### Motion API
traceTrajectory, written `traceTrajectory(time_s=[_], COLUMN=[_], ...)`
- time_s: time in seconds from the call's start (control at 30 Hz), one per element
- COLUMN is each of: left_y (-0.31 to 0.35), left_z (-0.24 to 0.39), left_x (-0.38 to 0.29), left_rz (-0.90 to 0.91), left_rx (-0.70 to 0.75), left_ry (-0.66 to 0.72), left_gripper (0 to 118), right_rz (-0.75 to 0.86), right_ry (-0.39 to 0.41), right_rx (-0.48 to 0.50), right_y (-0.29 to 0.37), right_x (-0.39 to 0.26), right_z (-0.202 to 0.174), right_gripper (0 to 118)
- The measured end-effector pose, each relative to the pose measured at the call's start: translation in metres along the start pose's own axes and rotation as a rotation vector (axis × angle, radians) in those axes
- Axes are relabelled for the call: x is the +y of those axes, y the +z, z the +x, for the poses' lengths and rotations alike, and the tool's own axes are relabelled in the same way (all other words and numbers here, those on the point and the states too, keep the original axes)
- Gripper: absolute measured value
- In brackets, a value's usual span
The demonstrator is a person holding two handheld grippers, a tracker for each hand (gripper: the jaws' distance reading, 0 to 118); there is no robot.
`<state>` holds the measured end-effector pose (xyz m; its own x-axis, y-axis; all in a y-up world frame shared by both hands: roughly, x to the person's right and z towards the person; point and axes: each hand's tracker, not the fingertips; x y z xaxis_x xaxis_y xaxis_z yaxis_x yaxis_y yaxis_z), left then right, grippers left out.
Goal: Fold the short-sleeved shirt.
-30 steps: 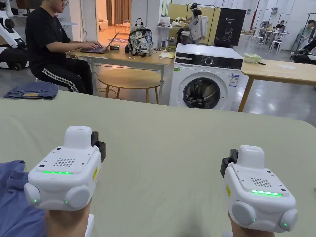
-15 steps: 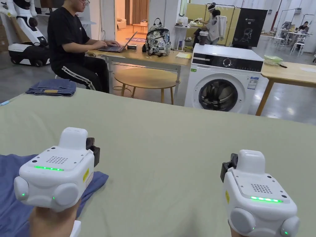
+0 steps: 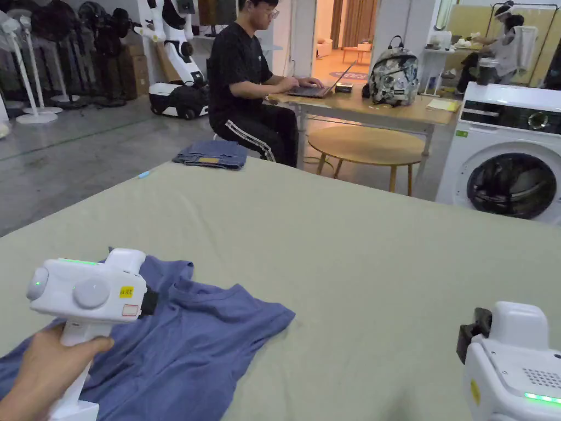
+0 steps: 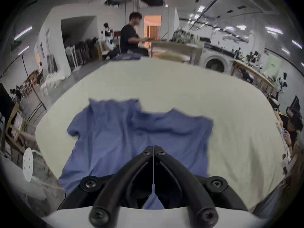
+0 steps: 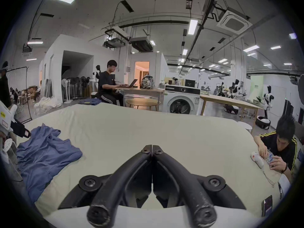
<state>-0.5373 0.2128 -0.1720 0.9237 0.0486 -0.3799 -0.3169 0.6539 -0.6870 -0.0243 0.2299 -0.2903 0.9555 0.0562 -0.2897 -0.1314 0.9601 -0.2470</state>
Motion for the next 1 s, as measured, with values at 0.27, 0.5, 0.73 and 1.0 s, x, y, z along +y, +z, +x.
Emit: traceTrajectory(time_s=[0.27, 0.5, 0.73, 1.0], left_y=[-0.022, -0.079, -0.076, -0.054], left_z=[-0.019, -0.005, 0.008, -0.003], left_x=[-0.010, -0.032, -0.039, -0.034], left_rz=[-0.123, -0.282, -0.202, -0.037], left_rx=[-0.014, -0.012, 0.091, 0.016], left_ry=[0.017, -0.055, -0.157, -0.066], left_gripper=[88, 78, 0, 0], right_rz=[-0.054, -0.097, -0.121, -0.139], right_ry=[0.012, 0.012, 0.031, 0.009], right_rx=[0.017, 0.013, 0.005, -0.003], right_y=[-0.011, -0.015, -0.018, -0.023], right_x=[-0.013, -0.019, -0.026, -0.030], right_z=[-0.010, -0.010, -0.008, -0.001], right_gripper=[0, 0, 0, 0])
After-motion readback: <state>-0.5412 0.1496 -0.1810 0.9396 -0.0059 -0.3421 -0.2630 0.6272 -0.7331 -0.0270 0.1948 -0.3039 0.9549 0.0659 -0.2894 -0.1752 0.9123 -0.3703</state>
